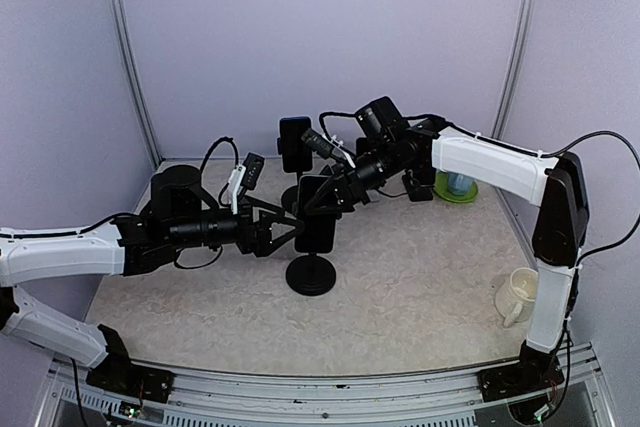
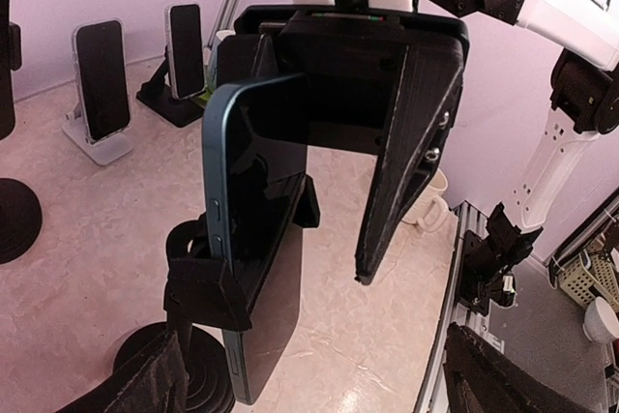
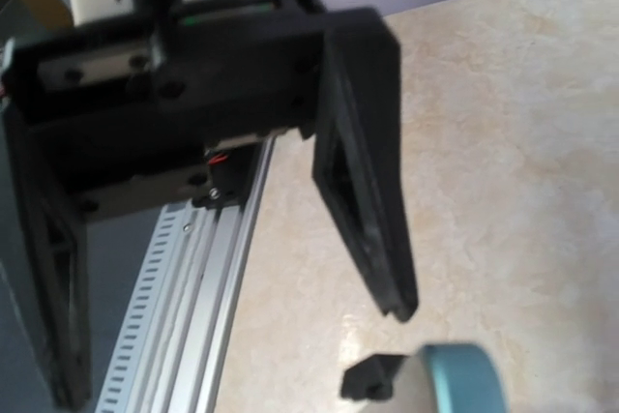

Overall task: Place the phone on the phone stand
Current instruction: Pass from the right arm to the left

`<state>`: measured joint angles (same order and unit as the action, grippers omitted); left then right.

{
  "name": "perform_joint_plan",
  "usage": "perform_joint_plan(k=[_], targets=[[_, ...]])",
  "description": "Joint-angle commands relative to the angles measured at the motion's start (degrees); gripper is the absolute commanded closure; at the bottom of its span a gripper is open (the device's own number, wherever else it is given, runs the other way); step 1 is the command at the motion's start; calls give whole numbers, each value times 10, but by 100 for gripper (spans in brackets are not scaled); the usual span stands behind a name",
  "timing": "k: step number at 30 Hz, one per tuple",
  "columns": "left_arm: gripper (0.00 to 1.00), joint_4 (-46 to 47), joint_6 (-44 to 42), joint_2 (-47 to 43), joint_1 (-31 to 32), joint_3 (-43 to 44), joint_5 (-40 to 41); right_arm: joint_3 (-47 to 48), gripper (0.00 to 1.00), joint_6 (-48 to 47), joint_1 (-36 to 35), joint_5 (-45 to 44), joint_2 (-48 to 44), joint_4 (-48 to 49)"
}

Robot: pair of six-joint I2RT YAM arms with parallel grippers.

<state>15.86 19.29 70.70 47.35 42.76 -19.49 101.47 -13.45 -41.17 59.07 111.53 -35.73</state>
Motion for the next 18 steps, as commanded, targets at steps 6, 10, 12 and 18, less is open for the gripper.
perform_joint_plan(k=[6,10,12,18], targets=[[14,3,-4,13,3,13,1,-31,44,55,4,-75,11,31],[16,5,-1,15,3,8,0,-61,44,84,4,-70,1,69],[17,8,-1,16,2,5,1,-73,43,103,4,-70,-5,88],[24,39,12,32,-13,-5,-28,-97,43,134,3,-40,-27,136]])
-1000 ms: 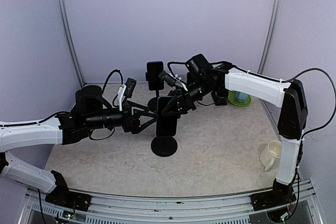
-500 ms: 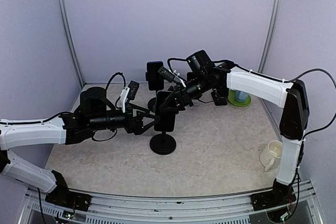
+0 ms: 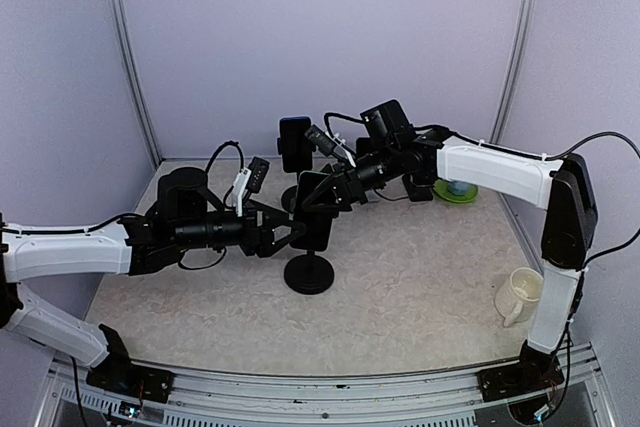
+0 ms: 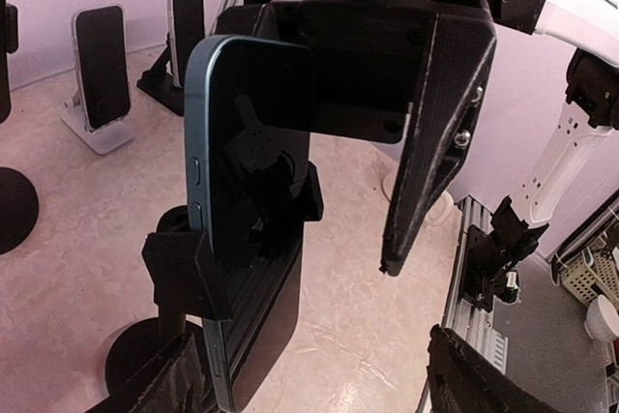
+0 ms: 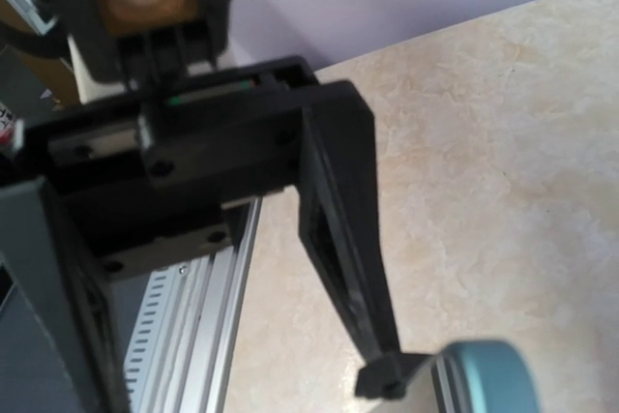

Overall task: Place the phone on the phone stand
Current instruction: Pass from the right arm to the left

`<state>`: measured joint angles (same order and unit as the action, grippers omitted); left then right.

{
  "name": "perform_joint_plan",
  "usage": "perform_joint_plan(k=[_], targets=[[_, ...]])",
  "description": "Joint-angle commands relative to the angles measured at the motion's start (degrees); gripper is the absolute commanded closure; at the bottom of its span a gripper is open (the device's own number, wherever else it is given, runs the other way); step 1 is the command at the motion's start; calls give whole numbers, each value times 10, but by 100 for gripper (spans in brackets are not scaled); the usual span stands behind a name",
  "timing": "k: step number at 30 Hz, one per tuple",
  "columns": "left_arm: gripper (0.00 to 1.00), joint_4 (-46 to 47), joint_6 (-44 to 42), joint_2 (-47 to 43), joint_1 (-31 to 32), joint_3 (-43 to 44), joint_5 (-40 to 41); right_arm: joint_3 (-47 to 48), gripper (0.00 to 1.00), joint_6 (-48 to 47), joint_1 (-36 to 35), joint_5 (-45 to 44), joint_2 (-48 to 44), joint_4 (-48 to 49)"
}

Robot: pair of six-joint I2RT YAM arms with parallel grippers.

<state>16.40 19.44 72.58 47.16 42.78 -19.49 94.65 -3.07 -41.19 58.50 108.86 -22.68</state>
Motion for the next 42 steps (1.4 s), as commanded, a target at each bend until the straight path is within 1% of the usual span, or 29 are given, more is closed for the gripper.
perform_joint_plan(k=[1,6,8,12,14,16,21,28,32,39,42], targets=[[25,42,13,14,-16,-9,-36,-30,43,28,1,-32,-3,6],[29,67,34,12,-48,-8,-84,-25,43,-9,-6,-24,-2,-26],[33,57,36,18,-55,5,-90,-29,43,-14,-6,-23,-2,-26],[34,23,35,46,-59,41,-101,-32,44,-13,-7,-23,0,-22],[37,15,39,60,-61,54,-105,-32,44,-13,-7,-23,0,-22],[43,20,47,67,-65,56,-111,-32,44,-14,-7,-23,-2,-20],[63,27,58,79,-73,58,-124,-32,44,-20,-7,-24,-3,-24],[83,22,58,87,-75,70,-127,-30,44,-29,-9,-22,1,-27],[99,16,56,96,-76,78,-128,-29,44,-31,-10,-20,4,-28],[100,17,49,95,-76,72,-130,-21,41,-27,-8,-38,2,-30],[100,18,46,89,-76,65,-130,-23,35,-10,0,-53,-3,-16]])
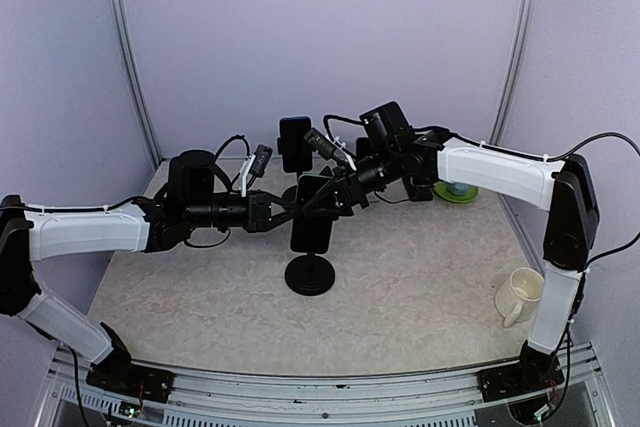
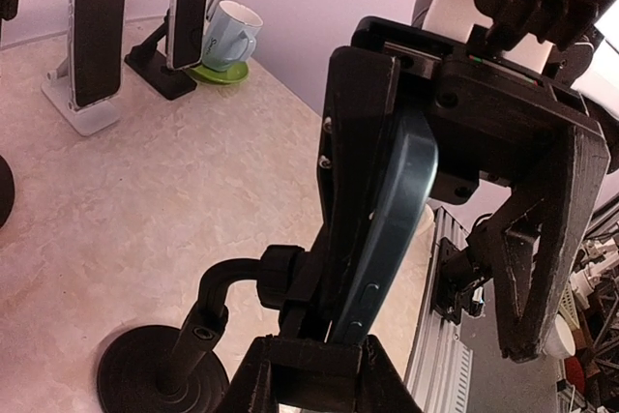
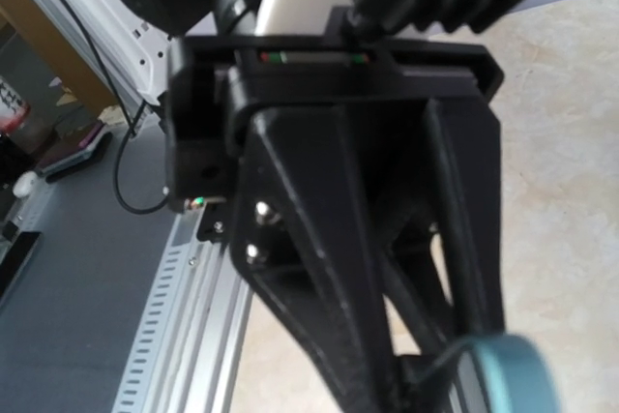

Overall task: Place the phone on the phone stand
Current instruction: Pass from the right arm to the left

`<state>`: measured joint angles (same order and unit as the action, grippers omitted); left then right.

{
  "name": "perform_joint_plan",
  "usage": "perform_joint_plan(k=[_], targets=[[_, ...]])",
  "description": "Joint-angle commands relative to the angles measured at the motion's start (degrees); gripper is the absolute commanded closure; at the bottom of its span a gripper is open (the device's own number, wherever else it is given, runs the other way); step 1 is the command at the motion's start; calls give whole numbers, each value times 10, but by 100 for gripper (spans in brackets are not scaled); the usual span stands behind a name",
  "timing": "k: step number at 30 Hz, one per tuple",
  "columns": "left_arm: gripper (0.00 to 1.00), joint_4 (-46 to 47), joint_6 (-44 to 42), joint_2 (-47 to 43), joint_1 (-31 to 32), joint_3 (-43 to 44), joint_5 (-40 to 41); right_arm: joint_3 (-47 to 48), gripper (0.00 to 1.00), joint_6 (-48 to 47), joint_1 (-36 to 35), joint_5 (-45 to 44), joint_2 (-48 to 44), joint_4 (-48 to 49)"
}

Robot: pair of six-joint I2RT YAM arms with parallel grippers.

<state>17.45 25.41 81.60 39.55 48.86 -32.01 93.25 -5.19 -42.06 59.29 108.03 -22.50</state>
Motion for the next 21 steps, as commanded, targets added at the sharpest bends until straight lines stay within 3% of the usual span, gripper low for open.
perform_joint_plan(k=[1,2,3,4,15,21], targets=[[100,7,-14,-4,0,2,-4,-14,31,20,12,-68,1,-7],[100,5,-15,-5,0,0,-3,-19,23,28,16,-76,-4,6],[100,5,-16,-8,0,-1,-3,-26,4,35,19,-83,-10,18],[100,4,-16,-10,-1,-2,-3,-33,0,42,22,-89,-17,31],[100,2,-20,-23,0,-9,-2,-98,0,88,34,-155,-75,131],[100,7,-15,-31,1,-20,6,-121,0,114,43,-83,-85,151]])
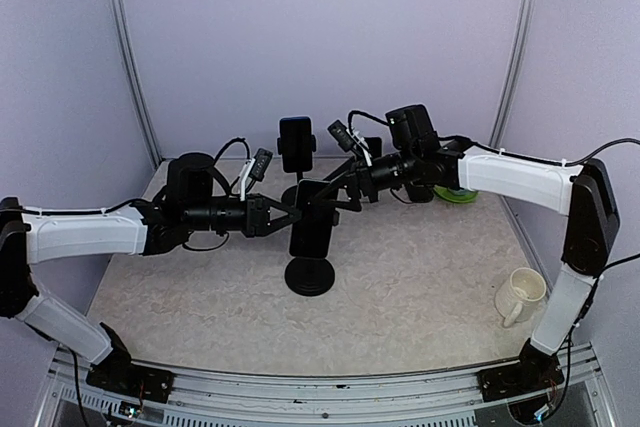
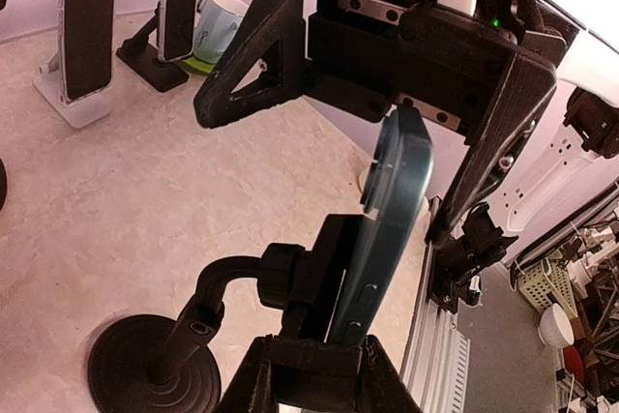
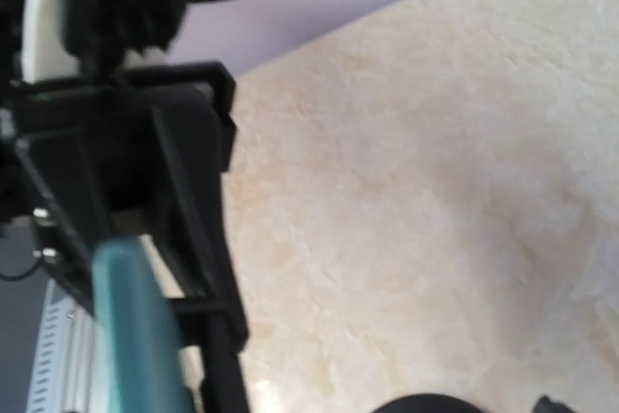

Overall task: Place the phone on the phone stand
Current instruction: Pass from the right arm to the left, then place the phone stand with the phone at the center of the board.

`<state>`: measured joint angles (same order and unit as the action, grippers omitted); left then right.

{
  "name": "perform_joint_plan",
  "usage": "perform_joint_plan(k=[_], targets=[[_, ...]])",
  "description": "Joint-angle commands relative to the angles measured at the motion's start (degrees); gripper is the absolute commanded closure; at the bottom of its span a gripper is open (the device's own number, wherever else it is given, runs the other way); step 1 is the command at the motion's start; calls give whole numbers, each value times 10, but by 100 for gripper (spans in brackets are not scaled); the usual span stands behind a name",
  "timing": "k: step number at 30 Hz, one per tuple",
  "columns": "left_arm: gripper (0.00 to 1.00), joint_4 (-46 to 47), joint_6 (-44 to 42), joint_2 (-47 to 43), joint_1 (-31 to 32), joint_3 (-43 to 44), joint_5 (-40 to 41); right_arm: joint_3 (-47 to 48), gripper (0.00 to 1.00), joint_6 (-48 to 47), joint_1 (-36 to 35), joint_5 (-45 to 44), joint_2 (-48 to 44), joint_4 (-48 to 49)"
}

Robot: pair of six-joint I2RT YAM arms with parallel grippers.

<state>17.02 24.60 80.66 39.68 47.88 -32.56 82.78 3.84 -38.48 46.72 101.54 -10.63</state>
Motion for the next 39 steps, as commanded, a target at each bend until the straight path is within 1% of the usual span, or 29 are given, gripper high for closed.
perform_joint_plan(k=[1,4,11,14,18,24,29,31,37,39], targets=[[100,13,-4,-26,0,-14,15,-23,0,27,7,53,-23,37],[100,24,3,-44,-1,-27,32,-53,0,33,7,72,-41,54],[100,21,-23,-107,-9,-48,67,-96,0,25,7,62,-93,55],[100,20,-32,-131,-19,-53,72,-118,0,24,9,56,-114,58],[100,18,-64,-147,-38,-49,63,-140,0,24,12,54,-136,61],[100,40,-69,-160,-108,-45,9,-167,0,22,16,48,-176,59],[100,82,-59,-164,-179,-43,-53,-190,0,18,17,39,-214,51],[100,101,-52,-159,-203,-39,-80,-202,0,20,17,37,-232,51],[100,126,-45,-125,-255,-11,-129,-242,0,21,17,27,-280,54],[100,131,-46,-111,-282,0,-143,-255,0,21,17,22,-296,53]])
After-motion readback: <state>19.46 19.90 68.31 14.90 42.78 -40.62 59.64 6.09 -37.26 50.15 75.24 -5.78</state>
